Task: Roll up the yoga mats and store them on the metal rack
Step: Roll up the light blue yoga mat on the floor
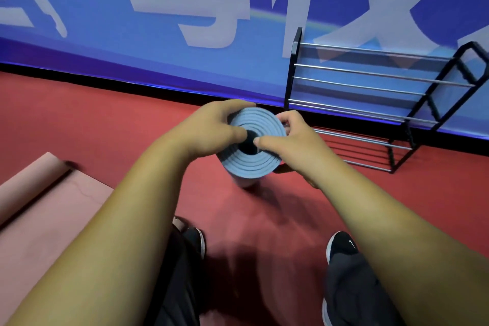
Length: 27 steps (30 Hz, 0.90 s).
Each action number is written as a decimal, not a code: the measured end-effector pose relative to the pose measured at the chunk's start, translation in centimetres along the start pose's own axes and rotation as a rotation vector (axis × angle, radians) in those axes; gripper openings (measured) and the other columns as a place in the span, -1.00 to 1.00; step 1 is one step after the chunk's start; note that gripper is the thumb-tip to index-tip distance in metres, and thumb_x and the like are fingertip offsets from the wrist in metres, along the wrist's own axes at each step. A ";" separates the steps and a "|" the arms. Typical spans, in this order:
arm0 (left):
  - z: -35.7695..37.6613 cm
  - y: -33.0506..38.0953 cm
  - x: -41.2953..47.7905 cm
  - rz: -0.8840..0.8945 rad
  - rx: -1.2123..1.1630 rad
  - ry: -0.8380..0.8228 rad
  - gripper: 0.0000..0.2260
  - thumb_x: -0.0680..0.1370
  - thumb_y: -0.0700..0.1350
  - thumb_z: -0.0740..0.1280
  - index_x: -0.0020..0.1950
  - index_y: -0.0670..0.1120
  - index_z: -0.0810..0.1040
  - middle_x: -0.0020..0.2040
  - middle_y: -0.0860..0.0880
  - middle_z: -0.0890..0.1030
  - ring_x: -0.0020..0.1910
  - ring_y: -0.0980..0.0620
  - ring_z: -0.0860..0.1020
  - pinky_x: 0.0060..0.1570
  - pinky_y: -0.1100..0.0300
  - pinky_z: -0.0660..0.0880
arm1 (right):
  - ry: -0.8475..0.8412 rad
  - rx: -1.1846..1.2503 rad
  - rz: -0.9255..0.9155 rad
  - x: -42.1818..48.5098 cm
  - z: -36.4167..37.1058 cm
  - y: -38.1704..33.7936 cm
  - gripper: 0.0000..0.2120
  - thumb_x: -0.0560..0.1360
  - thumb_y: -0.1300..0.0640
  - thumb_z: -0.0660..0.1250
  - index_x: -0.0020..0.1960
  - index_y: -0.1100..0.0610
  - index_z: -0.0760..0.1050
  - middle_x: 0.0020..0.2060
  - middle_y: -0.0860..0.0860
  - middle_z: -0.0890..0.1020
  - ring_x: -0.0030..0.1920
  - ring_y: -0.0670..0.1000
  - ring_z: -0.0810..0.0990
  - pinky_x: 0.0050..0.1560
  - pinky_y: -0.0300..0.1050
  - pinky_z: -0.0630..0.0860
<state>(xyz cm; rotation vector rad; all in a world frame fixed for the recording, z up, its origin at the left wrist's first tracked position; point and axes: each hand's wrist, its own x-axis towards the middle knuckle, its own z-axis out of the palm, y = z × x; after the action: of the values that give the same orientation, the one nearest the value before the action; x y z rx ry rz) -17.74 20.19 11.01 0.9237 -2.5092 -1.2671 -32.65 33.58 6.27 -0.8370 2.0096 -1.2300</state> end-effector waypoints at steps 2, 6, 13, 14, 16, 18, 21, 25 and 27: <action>0.3 -0.6 0.6 0.002 0.095 -0.047 -0.43 0.48 -0.24 0.47 0.46 0.13 0.59 0.22 0.18 0.68 0.16 0.20 0.66 0.22 0.11 0.63 | 0.019 -0.142 -0.017 0.1 0.7 0.3 -0.31 0.30 -0.05 0.57 0.37 -0.13 0.42 0.08 0.00 0.67 -0.13 0.06 0.76 -0.22 0.15 0.75; 2.0 -1.9 2.4 -0.046 0.310 -0.011 -0.55 0.50 -0.13 0.51 0.39 -0.01 0.57 0.21 0.02 0.65 0.12 0.00 0.62 0.08 0.11 0.57 | -0.001 -0.248 -0.022 0.6 1.8 0.9 -0.44 0.49 0.10 0.43 0.45 -0.14 0.42 0.04 -0.04 0.65 -0.45 0.09 0.73 -0.32 -0.01 0.69; 2.8 -3.4 2.6 -0.182 0.268 0.025 -0.53 0.58 0.08 0.49 0.36 -0.08 0.40 0.19 -0.07 0.62 0.10 -0.10 0.64 0.07 -0.01 0.60 | 0.108 -0.421 -0.130 1.6 2.3 2.1 -0.37 0.51 -0.03 0.37 0.56 -0.22 0.34 0.19 0.04 0.68 -0.09 0.20 0.73 -0.03 0.11 0.71; 2.9 -3.5 2.4 -0.227 0.248 -0.012 -0.47 0.58 0.07 0.49 0.41 -0.08 0.33 0.18 -0.07 0.61 0.08 -0.11 0.64 0.05 -0.03 0.62 | 0.106 -0.422 -0.131 1.7 2.3 2.1 -0.34 0.51 -0.05 0.37 0.58 -0.24 0.32 0.22 0.03 0.67 0.02 0.19 0.71 0.06 0.09 0.68; 3.0 -3.5 2.0 -0.292 0.231 -0.064 -0.43 0.58 0.04 0.48 0.43 -0.05 0.22 0.12 -0.06 0.60 0.02 -0.10 0.65 -0.13 -0.06 0.67 | 0.074 -0.460 -0.153 2.0 2.3 2.2 -0.31 0.51 -0.07 0.38 0.62 -0.25 0.29 0.26 0.02 0.64 0.20 0.14 0.63 0.18 0.00 0.58; 2.9 -3.5 1.8 -0.298 0.227 -0.076 -0.51 0.60 0.00 0.45 0.37 -0.05 0.24 0.10 -0.08 0.59 -0.01 -0.13 0.66 -0.22 -0.13 0.72 | 0.015 -0.492 -0.175 2.3 2.3 2.0 -0.27 0.50 -0.08 0.42 0.63 -0.27 0.27 0.27 0.01 0.59 0.24 0.10 0.59 0.17 -0.04 0.51; 2.5 -3.6 1.4 -0.264 0.265 -0.083 -0.58 0.60 -0.05 0.42 0.37 -0.05 0.33 0.10 -0.13 0.61 -0.05 -0.18 0.70 -0.18 -0.19 0.72 | -0.062 -0.535 -0.177 2.8 2.6 1.5 -0.16 0.43 -0.07 0.53 0.63 -0.29 0.26 0.26 -0.01 0.49 0.19 0.06 0.57 0.10 -0.04 0.52; 1.6 -4.2 0.7 -0.293 0.208 -0.102 -0.55 0.57 -0.10 0.46 0.41 -0.01 0.40 0.10 -0.07 0.61 0.00 -0.13 0.69 -0.12 -0.15 0.73 | -0.135 -0.556 -0.147 3.4 4.1 0.9 -0.09 0.42 -0.07 0.54 0.66 -0.33 0.17 0.25 0.03 0.48 0.11 0.09 0.57 0.03 -0.02 0.53; 1.0 -4.8 0.5 -0.330 0.156 -0.072 -0.59 0.56 -0.09 0.47 0.36 -0.03 0.42 0.11 -0.08 0.62 0.02 -0.12 0.68 -0.07 -0.14 0.73 | -0.105 -0.514 -0.154 3.7 5.3 0.5 -0.16 0.45 -0.07 0.50 0.64 -0.33 0.22 0.24 0.04 0.56 0.10 0.09 0.59 0.04 -0.02 0.55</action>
<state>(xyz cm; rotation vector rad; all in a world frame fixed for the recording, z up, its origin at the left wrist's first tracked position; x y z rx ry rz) -16.46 18.42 6.59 1.4009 -2.6188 -1.2201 -30.84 28.15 3.17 -1.2906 2.2390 -0.7255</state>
